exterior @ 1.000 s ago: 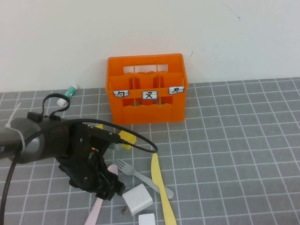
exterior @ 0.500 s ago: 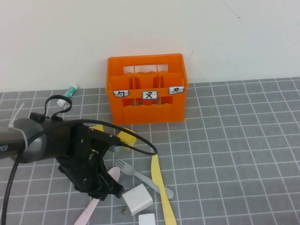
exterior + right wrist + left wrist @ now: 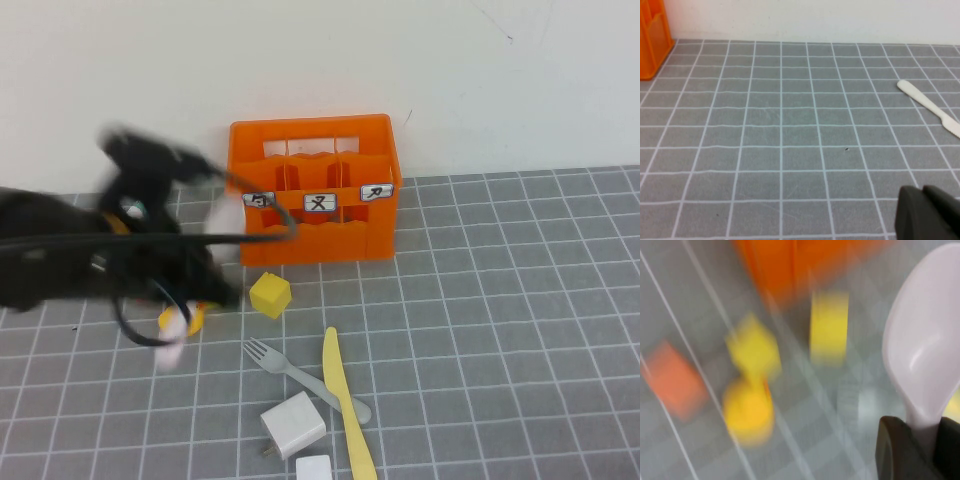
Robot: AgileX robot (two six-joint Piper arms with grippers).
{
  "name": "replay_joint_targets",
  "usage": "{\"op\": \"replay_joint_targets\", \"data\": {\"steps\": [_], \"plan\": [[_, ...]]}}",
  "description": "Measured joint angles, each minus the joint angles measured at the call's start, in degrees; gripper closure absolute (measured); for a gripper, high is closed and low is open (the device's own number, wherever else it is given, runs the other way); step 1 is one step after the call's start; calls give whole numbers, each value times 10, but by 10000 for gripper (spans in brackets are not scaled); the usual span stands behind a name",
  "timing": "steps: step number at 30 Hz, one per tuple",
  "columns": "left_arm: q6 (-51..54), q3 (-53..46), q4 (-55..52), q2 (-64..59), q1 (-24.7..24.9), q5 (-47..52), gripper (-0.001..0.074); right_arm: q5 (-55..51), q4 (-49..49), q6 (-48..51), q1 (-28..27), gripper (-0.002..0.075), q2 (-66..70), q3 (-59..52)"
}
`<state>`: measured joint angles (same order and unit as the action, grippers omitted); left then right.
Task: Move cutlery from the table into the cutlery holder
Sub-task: Place the spoon on the box
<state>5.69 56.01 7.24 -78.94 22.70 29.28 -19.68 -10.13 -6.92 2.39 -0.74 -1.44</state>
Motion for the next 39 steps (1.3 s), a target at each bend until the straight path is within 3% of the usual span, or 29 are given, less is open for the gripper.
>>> {"op": "replay_joint_targets", "data": {"steps": [5, 11, 28, 39], "plan": [[0, 0, 10, 96, 0, -147, 635, 0, 0, 0, 0, 729, 0, 0], [-4, 0, 14, 100, 1, -312, 635, 0, 0, 0, 0, 729, 0, 0], [-85, 0, 19, -192, 1, -775, 635, 0, 0, 0, 0, 729, 0, 0], [-125, 7, 19, -291, -13, -834, 635, 0, 0, 0, 0, 729, 0, 0]]}}
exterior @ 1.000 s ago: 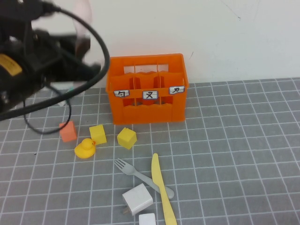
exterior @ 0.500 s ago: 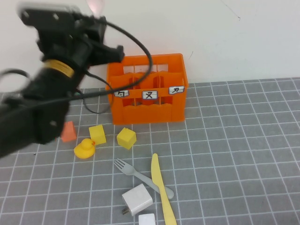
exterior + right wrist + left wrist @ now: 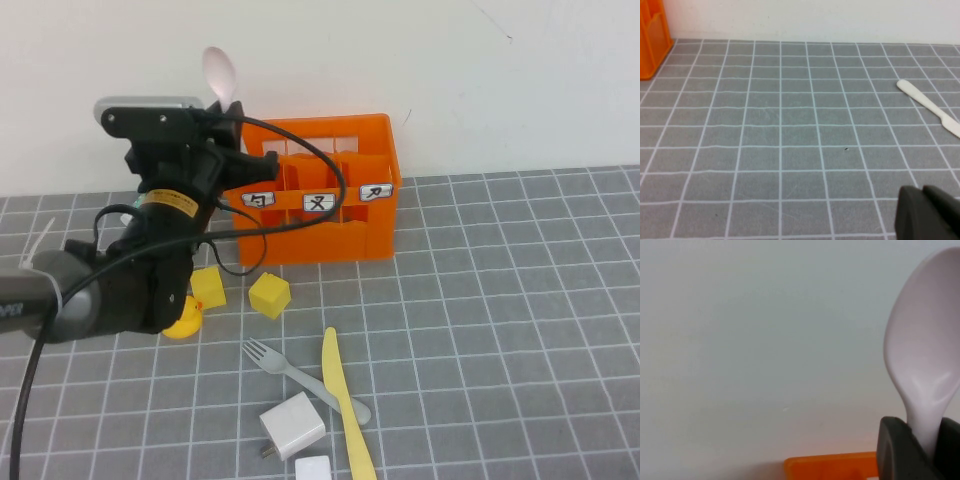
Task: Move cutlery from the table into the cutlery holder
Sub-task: Place the spoon on the box, then pick up the knife
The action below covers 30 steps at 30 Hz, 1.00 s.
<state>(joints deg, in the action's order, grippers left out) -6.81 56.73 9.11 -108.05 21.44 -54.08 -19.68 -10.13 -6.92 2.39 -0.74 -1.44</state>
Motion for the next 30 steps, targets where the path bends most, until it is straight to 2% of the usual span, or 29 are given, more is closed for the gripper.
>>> {"op": "replay_joint_targets", "data": {"steps": [6, 13, 17, 22, 26, 30], "plan": [[-6, 22, -7, -14, -9, 12, 618, 0, 0, 0, 0, 729, 0, 0], [-6, 51, -29, -28, -9, 39, 481, 0, 0, 0, 0, 729, 0, 0], [-8, 52, -20, -32, -9, 45, 453, 0, 0, 0, 0, 729, 0, 0], [-8, 45, -17, 13, -9, 73, 449, 0, 0, 0, 0, 729, 0, 0], [-8, 23, -17, 100, -9, 156, 458, 0, 0, 0, 0, 729, 0, 0], [7, -9, -17, 215, -9, 295, 552, 0, 0, 0, 0, 729, 0, 0]]}}
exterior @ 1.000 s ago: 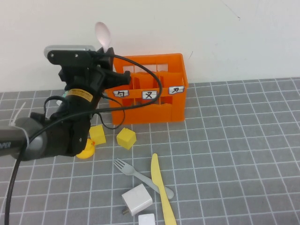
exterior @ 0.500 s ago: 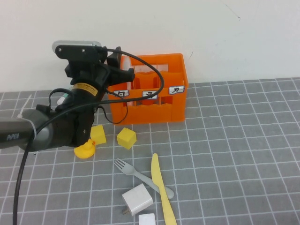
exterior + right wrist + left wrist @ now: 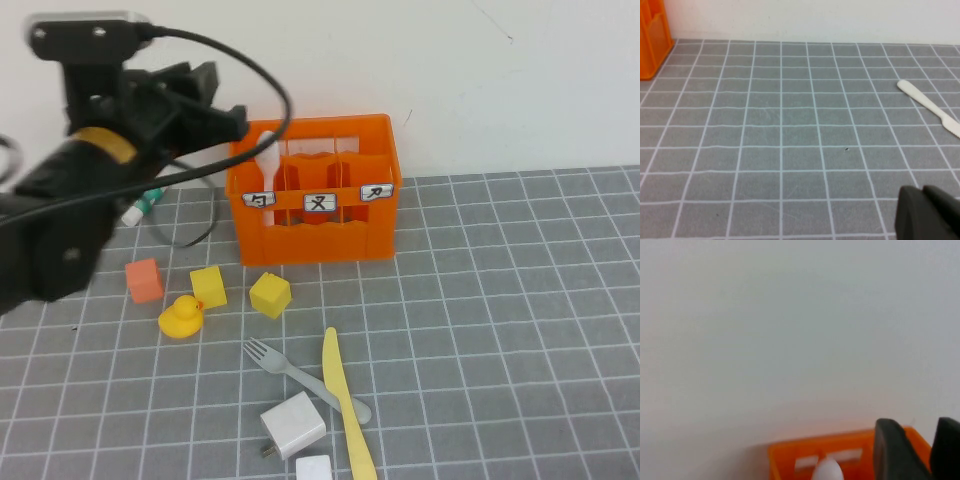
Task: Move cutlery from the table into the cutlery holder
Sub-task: Pick up the knife
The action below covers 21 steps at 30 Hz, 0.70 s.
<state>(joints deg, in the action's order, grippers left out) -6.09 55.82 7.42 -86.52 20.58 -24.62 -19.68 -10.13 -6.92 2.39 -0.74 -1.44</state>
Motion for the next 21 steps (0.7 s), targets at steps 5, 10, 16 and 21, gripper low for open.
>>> {"op": "replay_joint_targets", "data": {"steps": [5, 10, 16, 21], "plan": [[12, -62, -10, 125, 0, 101, 701, 0, 0, 0, 0, 729, 0, 0], [15, -153, -30, 235, 0, 147, 729, 0, 0, 0, 0, 729, 0, 0], [30, -181, -32, 314, 0, 359, 734, 0, 0, 0, 0, 729, 0, 0], [79, -181, -12, 318, 0, 550, 734, 0, 0, 0, 0, 729, 0, 0]]}}
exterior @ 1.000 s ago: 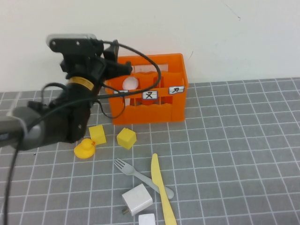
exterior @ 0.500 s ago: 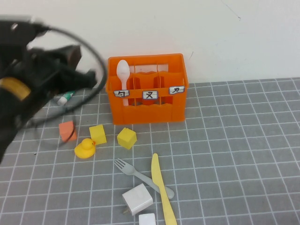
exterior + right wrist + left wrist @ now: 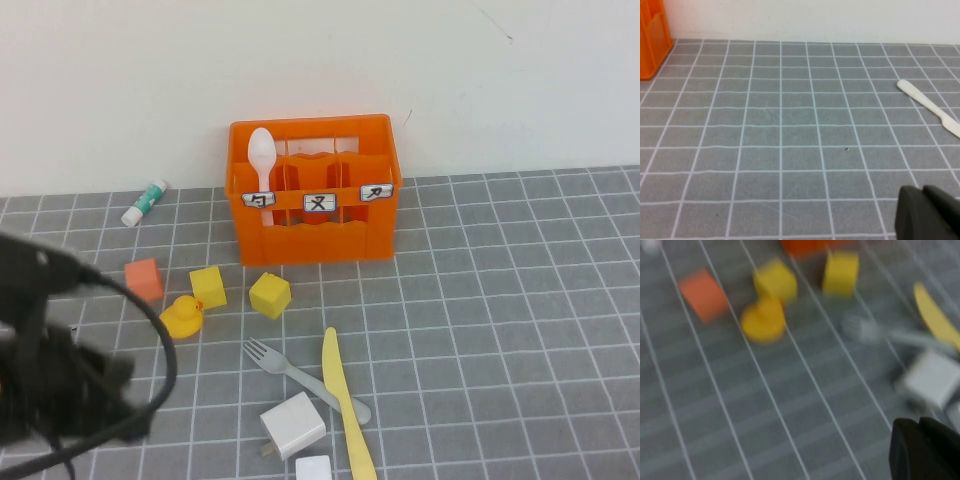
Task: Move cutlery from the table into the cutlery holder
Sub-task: Pick up the knife
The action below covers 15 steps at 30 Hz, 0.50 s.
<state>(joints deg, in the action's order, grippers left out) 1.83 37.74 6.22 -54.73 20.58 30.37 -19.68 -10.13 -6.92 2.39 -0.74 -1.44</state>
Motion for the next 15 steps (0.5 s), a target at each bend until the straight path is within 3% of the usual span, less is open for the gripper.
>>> {"op": "replay_joint_targets", "data": {"steps": [5, 12, 15], "plan": [[40, -1, 95, 4, 0, 131, 735, 0, 0, 0, 0, 729, 0, 0], [232, -2, 303, 86, 0, 116, 736, 0, 0, 0, 0, 729, 0, 0], [264, -2, 323, 130, 0, 117, 736, 0, 0, 0, 0, 729, 0, 0]]}}
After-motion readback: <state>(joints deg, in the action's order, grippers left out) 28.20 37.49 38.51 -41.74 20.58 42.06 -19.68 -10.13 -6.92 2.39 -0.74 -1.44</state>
